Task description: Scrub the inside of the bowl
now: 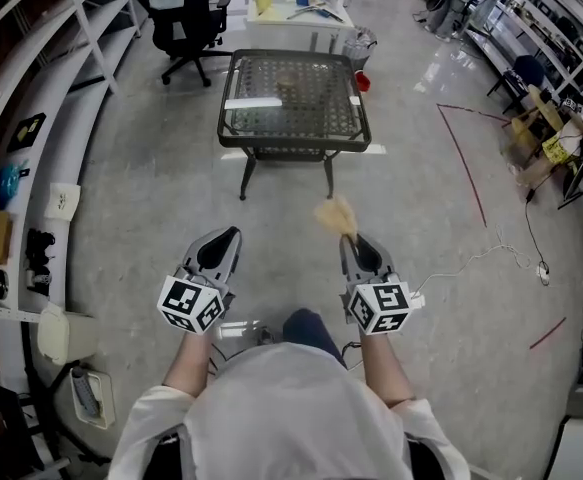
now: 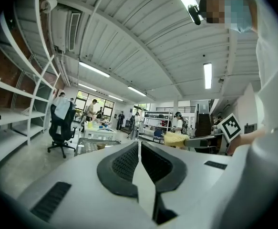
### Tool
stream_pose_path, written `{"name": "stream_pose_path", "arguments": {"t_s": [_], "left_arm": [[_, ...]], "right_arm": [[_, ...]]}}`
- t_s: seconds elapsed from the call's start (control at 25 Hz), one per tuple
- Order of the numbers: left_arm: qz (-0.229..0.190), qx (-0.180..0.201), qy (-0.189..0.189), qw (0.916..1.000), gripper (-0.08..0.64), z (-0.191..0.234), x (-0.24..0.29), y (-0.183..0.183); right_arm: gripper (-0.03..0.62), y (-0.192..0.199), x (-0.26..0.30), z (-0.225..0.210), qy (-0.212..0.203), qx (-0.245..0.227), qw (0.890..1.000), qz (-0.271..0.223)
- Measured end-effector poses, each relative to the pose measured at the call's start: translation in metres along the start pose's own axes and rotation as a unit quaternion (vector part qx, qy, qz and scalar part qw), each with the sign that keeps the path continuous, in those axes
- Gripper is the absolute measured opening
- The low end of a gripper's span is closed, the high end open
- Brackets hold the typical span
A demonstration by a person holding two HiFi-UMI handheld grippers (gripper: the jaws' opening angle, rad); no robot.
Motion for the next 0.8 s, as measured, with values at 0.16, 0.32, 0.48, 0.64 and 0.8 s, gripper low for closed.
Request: {"name": "stream_pose_path", "arguments": {"t_s": [0.16,0.32,0.48,0.64,0.8], "left_arm": [[0.005,-0.010,-0.005,0.9999,0.044,0.011,0.008,0.005],[0.005,-0.018,-0.014,0.9997,0.043,0.025,0.029,0.004],[0.008,-0.016,-0.016,0.9997,0.044,0.039,0.055,-0.001],[0.004,-0.007,-0.019,0.9998,0.044,0.043,0.090,-0.011],[0.007,-0.006,-0.019,0.9998,0.044,0.047,0.124,-0.013]], "right_arm": [[0.069,0.003,0.011,-0.008,0.002,0.001,1.000,0.011],[0.069,0.001,0.031,-0.024,-0.001,0.001,1.000,0.012],[0.069,-0.003,0.059,-0.035,-0.009,0.003,1.000,0.011],[0.069,-0.008,0.084,-0.059,-0.021,0.005,1.000,0.010],[0.069,-0.008,0.108,-0.084,-0.031,0.011,0.999,0.012]]}}
Point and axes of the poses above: the fingertips, and each gripper's own axes: x forward along the fingers, z to its left, y out of its underside, the point moved 1 cm from there along -x, backward along the fingers, and after that the axes turned 5 degrees about -x, right-handed, at the moved point
